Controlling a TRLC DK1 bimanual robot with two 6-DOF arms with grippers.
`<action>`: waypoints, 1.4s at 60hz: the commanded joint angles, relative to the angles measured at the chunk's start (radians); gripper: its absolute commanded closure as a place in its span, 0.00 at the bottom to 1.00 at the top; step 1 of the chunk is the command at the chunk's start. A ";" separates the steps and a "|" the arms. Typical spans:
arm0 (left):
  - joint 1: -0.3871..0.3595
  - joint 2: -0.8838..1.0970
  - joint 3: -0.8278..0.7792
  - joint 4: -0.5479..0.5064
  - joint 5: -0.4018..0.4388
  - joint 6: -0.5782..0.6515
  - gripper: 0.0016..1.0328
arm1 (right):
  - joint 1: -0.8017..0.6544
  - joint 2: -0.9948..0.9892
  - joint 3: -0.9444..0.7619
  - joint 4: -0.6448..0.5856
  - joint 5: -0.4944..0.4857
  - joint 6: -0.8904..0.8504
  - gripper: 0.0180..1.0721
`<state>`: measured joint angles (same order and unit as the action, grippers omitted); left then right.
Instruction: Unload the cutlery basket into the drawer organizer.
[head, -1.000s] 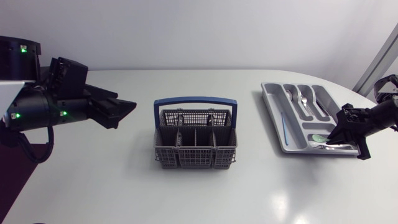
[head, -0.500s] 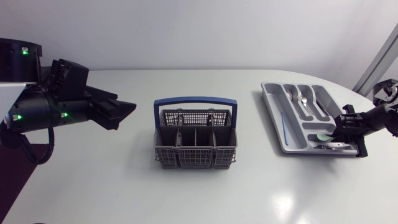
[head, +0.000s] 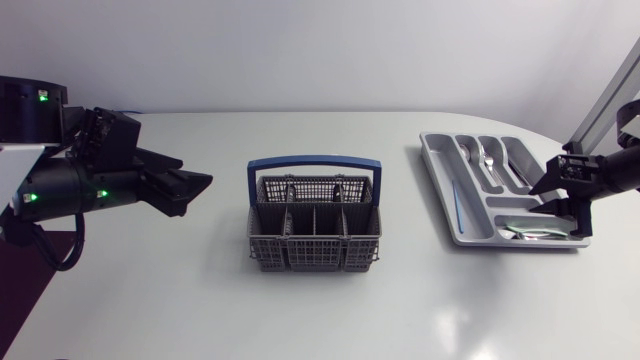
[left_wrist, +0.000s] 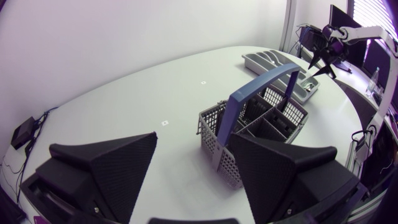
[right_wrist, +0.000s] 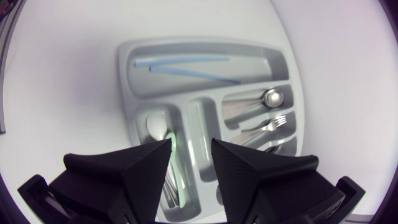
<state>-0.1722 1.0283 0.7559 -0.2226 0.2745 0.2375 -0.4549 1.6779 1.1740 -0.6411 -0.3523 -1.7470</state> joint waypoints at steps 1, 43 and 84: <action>0.016 0.013 -0.043 0.017 -0.006 0.033 0.21 | 0.078 -0.093 -0.070 -0.035 -0.031 0.116 0.51; -0.102 0.322 -0.061 0.069 -0.003 0.186 0.21 | 0.777 -0.106 -0.249 0.316 -0.008 0.925 0.51; -0.131 0.455 0.043 0.120 -0.021 0.175 0.21 | 0.834 -0.009 -0.172 0.380 0.056 0.985 0.51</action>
<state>-0.2783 1.4631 0.7715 -0.1211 0.2302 0.4011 0.3664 1.6463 0.9737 -0.2810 -0.2825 -0.7883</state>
